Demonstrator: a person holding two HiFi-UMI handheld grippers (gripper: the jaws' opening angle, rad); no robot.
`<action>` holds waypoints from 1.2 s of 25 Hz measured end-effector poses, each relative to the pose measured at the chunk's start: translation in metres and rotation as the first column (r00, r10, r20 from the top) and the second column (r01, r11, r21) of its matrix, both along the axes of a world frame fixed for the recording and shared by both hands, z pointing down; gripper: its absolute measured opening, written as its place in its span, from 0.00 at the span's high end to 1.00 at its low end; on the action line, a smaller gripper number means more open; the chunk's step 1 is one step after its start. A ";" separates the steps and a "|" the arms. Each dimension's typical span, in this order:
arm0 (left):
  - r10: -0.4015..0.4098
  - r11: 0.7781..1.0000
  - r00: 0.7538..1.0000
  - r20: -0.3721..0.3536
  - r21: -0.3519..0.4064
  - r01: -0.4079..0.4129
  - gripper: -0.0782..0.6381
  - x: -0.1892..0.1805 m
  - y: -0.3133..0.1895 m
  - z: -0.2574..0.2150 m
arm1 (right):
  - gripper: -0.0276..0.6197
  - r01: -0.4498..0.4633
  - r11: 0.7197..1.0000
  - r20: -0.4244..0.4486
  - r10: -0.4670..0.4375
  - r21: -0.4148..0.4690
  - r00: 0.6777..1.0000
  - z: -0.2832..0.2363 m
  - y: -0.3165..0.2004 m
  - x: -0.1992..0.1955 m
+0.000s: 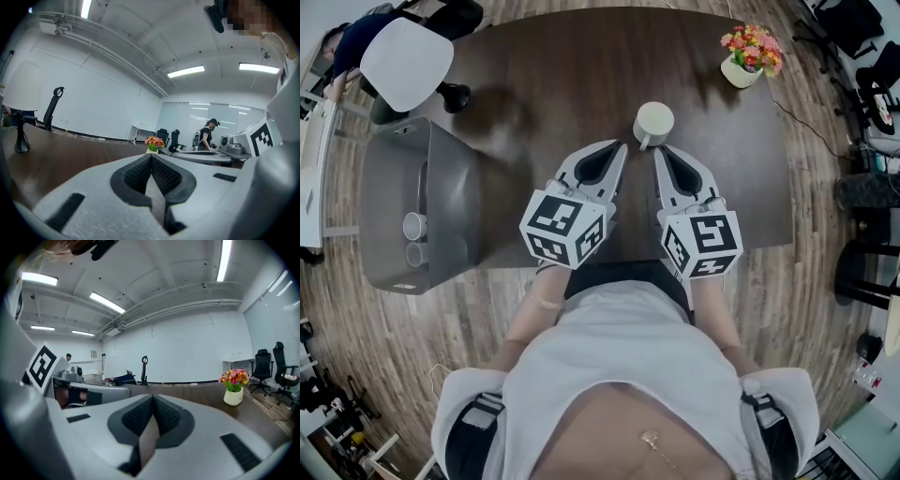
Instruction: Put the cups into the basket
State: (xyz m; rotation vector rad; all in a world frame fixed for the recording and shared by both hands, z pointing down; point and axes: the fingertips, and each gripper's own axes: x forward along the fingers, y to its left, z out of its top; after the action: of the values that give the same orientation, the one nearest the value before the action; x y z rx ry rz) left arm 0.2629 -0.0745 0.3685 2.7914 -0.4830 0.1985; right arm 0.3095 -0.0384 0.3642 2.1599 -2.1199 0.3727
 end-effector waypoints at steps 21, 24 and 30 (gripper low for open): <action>0.032 0.997 0.997 0.067 -0.066 -0.027 0.88 0.029 -0.059 0.014 | 0.43 -0.011 0.990 0.028 0.015 -0.144 1.000 0.025 -0.056 0.038; 0.032 0.996 0.997 0.073 -0.080 -0.026 0.88 0.031 -0.064 0.018 | 0.43 0.008 0.985 0.019 -0.005 -0.170 1.000 0.030 -0.062 0.038; 0.052 0.994 0.994 0.099 -0.105 -0.042 0.88 0.039 -0.066 0.035 | 0.43 -0.002 0.979 -0.005 0.001 -0.206 1.000 0.044 -0.070 0.048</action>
State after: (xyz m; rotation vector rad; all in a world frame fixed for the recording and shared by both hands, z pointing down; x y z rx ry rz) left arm 0.3018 -0.1410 0.4031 2.7031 -0.4182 0.3663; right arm 0.3577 -0.1081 0.4077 2.0437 -1.9786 0.5598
